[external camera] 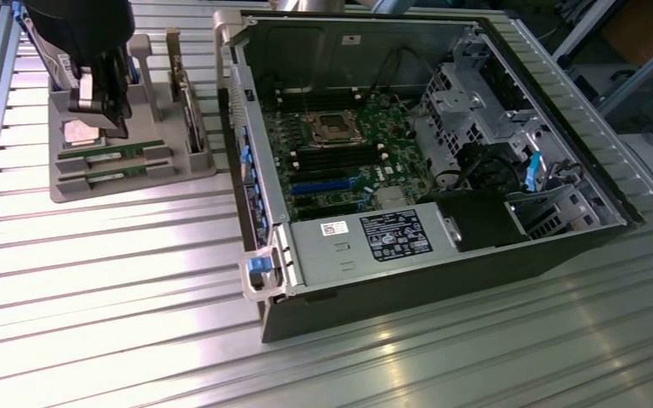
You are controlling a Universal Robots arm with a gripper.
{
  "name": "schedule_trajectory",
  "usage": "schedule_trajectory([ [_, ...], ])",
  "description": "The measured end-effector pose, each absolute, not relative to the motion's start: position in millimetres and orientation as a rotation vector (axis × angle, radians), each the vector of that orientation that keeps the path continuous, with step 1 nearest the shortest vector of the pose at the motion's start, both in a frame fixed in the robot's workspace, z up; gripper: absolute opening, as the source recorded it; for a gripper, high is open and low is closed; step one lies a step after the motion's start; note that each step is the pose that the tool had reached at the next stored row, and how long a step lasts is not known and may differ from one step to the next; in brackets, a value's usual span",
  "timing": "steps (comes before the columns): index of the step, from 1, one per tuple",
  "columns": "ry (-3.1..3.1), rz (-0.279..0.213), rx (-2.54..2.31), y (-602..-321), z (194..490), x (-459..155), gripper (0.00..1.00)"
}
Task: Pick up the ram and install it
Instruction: 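Pick up the ram and move it above insertion slot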
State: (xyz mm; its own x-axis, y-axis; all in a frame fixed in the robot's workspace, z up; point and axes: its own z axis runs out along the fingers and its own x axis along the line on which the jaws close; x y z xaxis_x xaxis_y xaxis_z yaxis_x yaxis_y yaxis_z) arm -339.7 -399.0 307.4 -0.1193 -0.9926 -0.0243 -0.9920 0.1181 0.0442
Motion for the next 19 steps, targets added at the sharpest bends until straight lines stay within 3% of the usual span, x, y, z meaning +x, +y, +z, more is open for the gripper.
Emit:
schedule_trajectory([
  [19, -2.333, -0.077, 2.085, -399.3, 286.8, -341.6, 0.36],
])
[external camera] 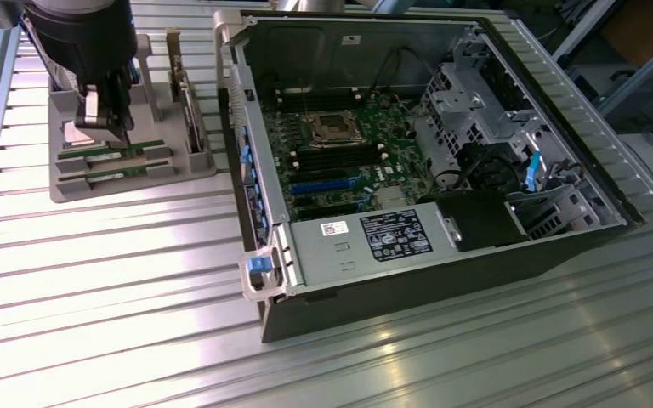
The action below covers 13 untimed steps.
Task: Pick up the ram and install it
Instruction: 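Pick up the ram and move it above insertion slot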
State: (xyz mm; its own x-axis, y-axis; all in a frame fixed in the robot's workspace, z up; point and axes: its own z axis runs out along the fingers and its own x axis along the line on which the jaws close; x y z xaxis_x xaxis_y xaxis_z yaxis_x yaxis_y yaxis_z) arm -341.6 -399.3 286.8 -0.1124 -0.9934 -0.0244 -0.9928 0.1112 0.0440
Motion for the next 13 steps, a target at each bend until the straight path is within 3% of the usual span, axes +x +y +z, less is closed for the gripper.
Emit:
schedule_trajectory([
  [13, -2.225, -0.076, 2.197, -399.3, 277.6, -349.9, 0.36],
])
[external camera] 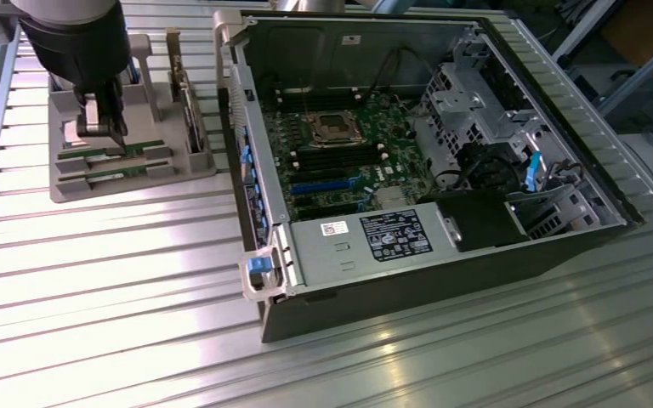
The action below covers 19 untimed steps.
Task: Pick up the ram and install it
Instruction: 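Pick up the ram and move it above insertion slot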
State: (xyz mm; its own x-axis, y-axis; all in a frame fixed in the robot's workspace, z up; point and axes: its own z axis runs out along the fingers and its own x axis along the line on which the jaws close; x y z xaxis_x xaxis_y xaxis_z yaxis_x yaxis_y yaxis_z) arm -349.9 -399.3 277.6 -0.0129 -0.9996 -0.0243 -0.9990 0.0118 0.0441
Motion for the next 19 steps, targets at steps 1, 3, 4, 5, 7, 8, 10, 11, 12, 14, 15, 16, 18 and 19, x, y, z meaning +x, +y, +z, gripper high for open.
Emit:
schedule_trajectory([
  [1, -2.222, -0.076, 2.200, -399.4, 277.0, -350.5, 0.36],
  [3, -2.216, -0.076, 2.205, -398.9, 275.0, -350.7, 0.36],
  [4, -2.209, -0.076, 2.213, -397.6, 273.4, -350.7, 0.36],
  [5, -2.203, -0.076, 2.219, -396.7, 272.2, -350.6, 0.36],
  [7, -2.189, -0.075, 2.232, -395.4, 270.0, -350.6, 0.36],
  [8, -2.186, -0.075, 2.235, -395.2, 269.4, -350.7, 0.36],
  [10, -2.177, -0.075, 2.243, -393.4, 267.7, -350.7, 0.36],
  [11, -2.173, -0.075, 2.247, -392.5, 267.1, -350.7, 0.36],
  [12, -2.165, -0.075, 2.255, -391.2, 265.7, -350.7, 0.36],
  [14, -2.156, -0.075, 2.263, -390.3, 264.6, -350.6, 0.36],
  [15, -2.151, -0.075, 2.268, -389.9, 263.9, -350.6, 0.36],
  [16, -2.148, -0.075, 2.270, -389.8, 263.4, -350.6, 0.36],
  [18, -2.141, -0.075, 2.276, -389.4, 262.2, -350.6, 0.36],
  [19, -2.137, -0.075, 2.281, -389.3, 261.3, -350.6, 0.36],
])
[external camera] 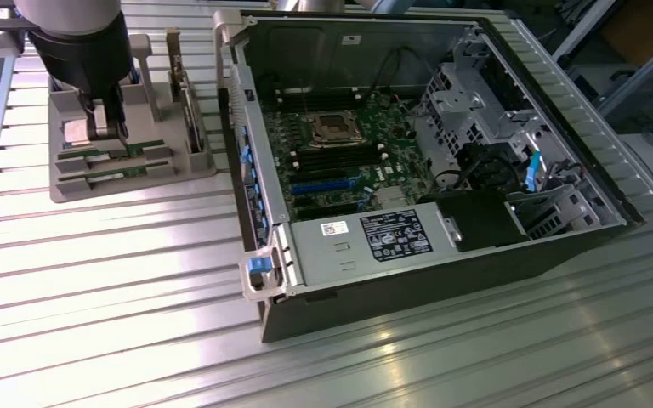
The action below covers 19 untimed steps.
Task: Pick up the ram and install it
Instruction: 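Pick up the ram and move it above insertion slot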
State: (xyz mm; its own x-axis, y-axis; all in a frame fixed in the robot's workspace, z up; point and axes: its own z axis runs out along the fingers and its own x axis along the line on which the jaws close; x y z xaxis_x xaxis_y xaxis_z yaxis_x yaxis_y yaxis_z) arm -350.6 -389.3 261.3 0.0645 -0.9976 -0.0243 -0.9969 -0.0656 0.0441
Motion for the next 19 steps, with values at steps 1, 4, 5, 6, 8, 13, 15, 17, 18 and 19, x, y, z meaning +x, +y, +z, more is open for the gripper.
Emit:
schedule_trajectory([
  [1, -2.131, -0.075, 2.286, -389.2, 260.2, -350.6, 0.36],
  [4, -2.122, -0.075, 2.294, -389.1, 258.4, -350.6, 0.36],
  [5, -2.118, -0.075, 2.297, -389.0, 257.6, -350.7, 0.36],
  [6, -2.115, -0.075, 2.300, -389.0, 256.9, -350.7, 0.36],
  [8, -2.107, -0.075, 2.307, -388.9, 255.4, -350.7, 0.36],
  [13, -2.092, -0.074, 2.320, -388.9, 252.3, -350.7, 0.36],
  [15, -2.087, -0.074, 2.325, -388.9, 251.1, -350.7, 0.36],
  [17, -2.084, -0.074, 2.327, -388.9, 250.4, -350.7, 0.36],
  [18, -2.081, -0.074, 2.330, -388.9, 249.7, -350.7, 0.36],
  [19, -2.077, -0.074, 2.333, -388.9, 249.1, -350.7, 0.36],
])
